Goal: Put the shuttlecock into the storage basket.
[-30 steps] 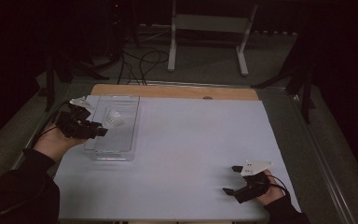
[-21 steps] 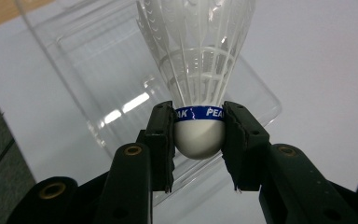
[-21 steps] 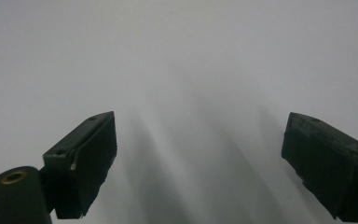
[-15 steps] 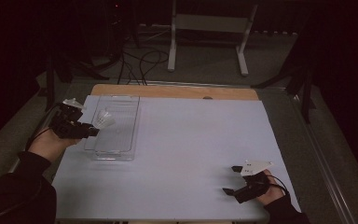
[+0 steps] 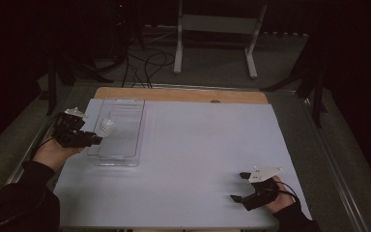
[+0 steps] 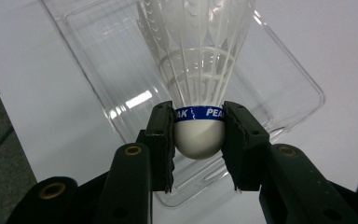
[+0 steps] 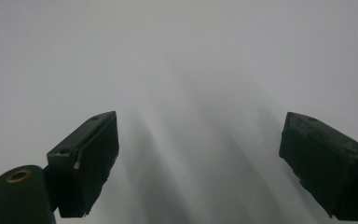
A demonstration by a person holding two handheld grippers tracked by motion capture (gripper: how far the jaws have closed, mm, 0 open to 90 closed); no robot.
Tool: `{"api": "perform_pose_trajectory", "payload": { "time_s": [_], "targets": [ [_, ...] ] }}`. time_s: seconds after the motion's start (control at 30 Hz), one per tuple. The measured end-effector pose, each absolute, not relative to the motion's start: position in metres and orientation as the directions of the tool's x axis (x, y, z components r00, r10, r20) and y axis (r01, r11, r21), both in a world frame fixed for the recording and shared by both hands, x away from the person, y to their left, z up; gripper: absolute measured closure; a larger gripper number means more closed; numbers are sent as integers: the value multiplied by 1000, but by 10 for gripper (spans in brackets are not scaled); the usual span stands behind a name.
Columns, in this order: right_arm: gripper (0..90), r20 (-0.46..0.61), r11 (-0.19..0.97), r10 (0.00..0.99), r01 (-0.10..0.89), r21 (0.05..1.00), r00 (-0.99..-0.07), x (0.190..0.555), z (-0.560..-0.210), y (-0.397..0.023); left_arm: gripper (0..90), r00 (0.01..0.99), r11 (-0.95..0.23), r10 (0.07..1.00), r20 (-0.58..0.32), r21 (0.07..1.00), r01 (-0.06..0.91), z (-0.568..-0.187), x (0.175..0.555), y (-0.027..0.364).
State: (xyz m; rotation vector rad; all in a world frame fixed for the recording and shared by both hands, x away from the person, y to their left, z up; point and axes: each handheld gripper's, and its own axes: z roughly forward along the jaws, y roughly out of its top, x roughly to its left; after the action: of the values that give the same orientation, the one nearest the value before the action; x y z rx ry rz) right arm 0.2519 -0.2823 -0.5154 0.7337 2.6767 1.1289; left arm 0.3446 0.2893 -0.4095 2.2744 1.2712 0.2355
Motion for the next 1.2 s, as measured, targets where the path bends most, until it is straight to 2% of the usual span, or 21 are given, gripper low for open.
{"api": "perform_pose_trajectory", "payload": {
  "time_s": [0.17, 0.3, 0.43, 1.03, 1.2],
  "targets": [
    [114, 59, 594, 489, 382, 708, -870, 252, -515, -282, 658, 545, -432, 833, -99, 500, 751, -418, 346, 291],
    [113, 56, 602, 484, 379, 703, -873, 252, -516, -282, 658, 558, -469, 828, -46, 489, 736, -426, 346, 290],
    [113, 58, 601, 485, 380, 704, -873, 252, -515, -282, 657, 583, -501, 812, -30, 477, 722, -432, 346, 288],
    [113, 61, 598, 486, 383, 704, -872, 252, -515, -283, 654, 614, -553, 789, -30, 399, 731, -435, 350, 276],
    [112, 62, 596, 487, 384, 705, -871, 252, -515, -283, 644, 608, -545, 794, -26, 413, 730, -430, 349, 275]
  ]
}}
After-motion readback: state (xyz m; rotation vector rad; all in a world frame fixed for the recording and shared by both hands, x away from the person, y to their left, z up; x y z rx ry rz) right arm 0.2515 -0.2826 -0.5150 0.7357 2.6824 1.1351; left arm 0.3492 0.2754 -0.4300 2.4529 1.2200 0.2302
